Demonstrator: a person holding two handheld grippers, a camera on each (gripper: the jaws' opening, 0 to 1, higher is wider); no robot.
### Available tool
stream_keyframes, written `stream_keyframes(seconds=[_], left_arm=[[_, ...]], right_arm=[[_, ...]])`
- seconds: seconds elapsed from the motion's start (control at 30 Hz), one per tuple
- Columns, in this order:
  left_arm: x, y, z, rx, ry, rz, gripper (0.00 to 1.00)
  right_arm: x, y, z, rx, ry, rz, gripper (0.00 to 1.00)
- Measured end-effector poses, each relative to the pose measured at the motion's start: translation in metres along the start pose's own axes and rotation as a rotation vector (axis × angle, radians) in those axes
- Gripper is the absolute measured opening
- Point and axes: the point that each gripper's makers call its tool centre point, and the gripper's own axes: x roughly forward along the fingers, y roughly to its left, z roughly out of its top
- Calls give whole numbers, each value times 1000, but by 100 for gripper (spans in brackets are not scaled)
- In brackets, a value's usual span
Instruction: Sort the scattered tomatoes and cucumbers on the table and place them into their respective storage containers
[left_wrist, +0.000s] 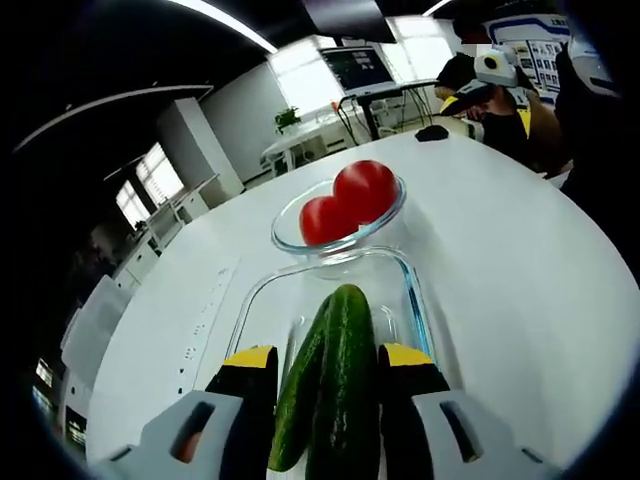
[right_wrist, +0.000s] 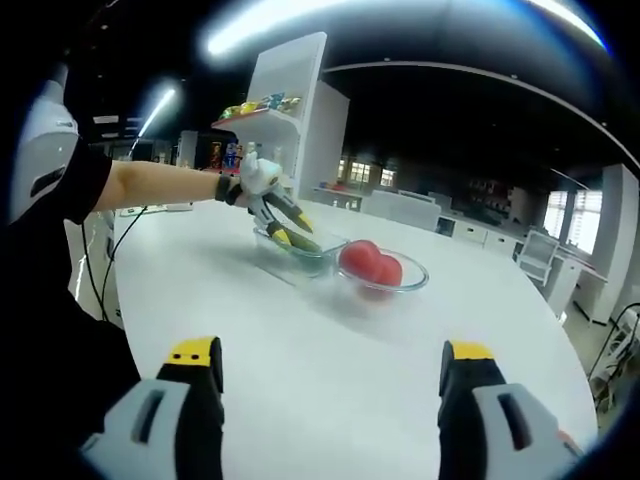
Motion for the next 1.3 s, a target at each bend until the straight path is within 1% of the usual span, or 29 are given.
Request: stream_keyframes(seconds=[0.27,0.37,0.67,0.8,1.13,1.3], left_arm=[[-5,0,0,-21,-9,4,43],[-6,4,-1,-22,-9,8,44],[-11,5,-2,-19,-2,13,46],[-13,11,-3,-29,-2,20,47],[-17,13,0,-26,-3,21,49],[-20,22,-3,-37,-13,23,50]], right_arm=[[-1,2,1,0,0,4,85],[-1,1,2,-2,-1,-1,85],[-1,2,3,-6,0,-2,85],[-1,2,4,-5,-1,-1,85],[-2,3,5,-8,-4,0,85],[-3,4,5,-8,-6,0,85]])
